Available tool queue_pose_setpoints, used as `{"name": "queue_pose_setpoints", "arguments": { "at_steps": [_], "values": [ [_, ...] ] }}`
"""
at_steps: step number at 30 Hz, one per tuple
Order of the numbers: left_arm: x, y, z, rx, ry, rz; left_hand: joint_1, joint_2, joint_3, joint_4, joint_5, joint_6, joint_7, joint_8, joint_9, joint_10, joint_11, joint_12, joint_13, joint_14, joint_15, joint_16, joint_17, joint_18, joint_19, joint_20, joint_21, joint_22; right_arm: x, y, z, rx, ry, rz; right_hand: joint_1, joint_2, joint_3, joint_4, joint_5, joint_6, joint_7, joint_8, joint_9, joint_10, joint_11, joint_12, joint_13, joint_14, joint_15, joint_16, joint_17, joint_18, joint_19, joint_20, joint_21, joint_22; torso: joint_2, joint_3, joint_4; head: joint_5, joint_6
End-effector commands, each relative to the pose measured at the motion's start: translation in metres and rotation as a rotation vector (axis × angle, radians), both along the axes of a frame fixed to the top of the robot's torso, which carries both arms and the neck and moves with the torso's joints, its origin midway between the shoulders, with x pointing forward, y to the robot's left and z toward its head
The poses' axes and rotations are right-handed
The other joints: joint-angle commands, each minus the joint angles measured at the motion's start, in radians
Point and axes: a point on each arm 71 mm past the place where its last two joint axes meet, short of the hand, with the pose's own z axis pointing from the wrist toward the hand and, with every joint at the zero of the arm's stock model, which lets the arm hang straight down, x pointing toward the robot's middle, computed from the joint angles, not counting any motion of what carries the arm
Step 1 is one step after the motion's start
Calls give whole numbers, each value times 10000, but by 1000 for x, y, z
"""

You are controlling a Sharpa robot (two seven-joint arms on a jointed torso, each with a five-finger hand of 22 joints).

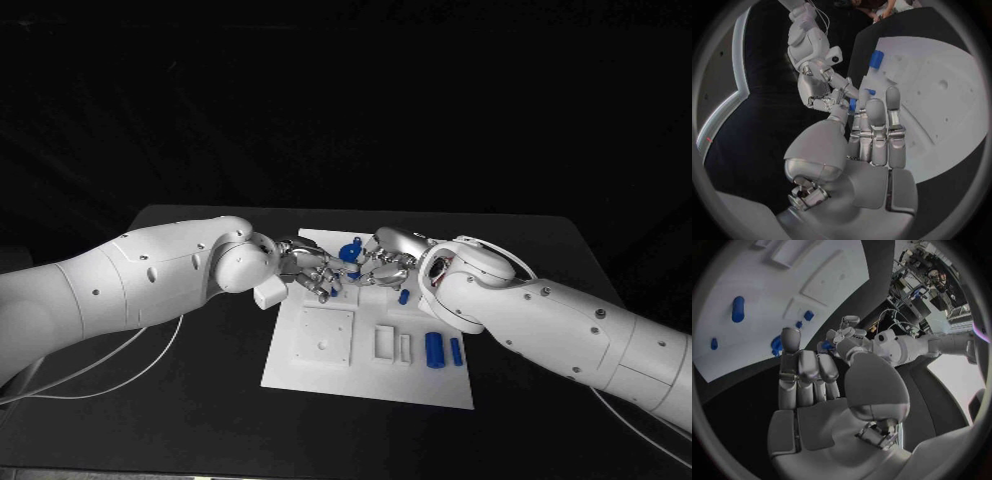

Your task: Assemble the parts on the task board

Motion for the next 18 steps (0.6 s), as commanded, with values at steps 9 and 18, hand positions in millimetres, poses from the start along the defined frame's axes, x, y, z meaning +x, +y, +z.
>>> {"name": "queue_pose_setpoints", "arguments": {
  "at_steps": [9, 18],
  "values": [
    [-2, -3, 1, -100, 68, -273, 261, 3, 187, -90, 360, -112, -85, 306, 1011, 7, -79, 18, -6, -44, -69, 44, 14, -13, 8, -63, -22, 151, 0, 0, 0, -92, -1, 30, -8, 79, 59, 5, -8, 687, -155, 47, 9, 9, -63, -49, 14, 10, -47, -58, 322, 82, 51, 1, -105, 47, 1, 4, -1, -5, 3],
    [-1, -4, 1, -101, 51, -266, 280, 87, 276, -206, 355, -225, -54, 212, 1151, -18, -61, 0, -16, -59, -58, 51, 15, -11, -3, -58, -8, 158, -1, 1, 0, -75, -4, 80, -8, 79, 59, 5, -8, 687, -155, 47, 9, 9, -63, -49, 14, 10, -47, -58, 322, 82, 51, 1, -105, 47, 1, 4, -3, -5, -2]
  ]
}}
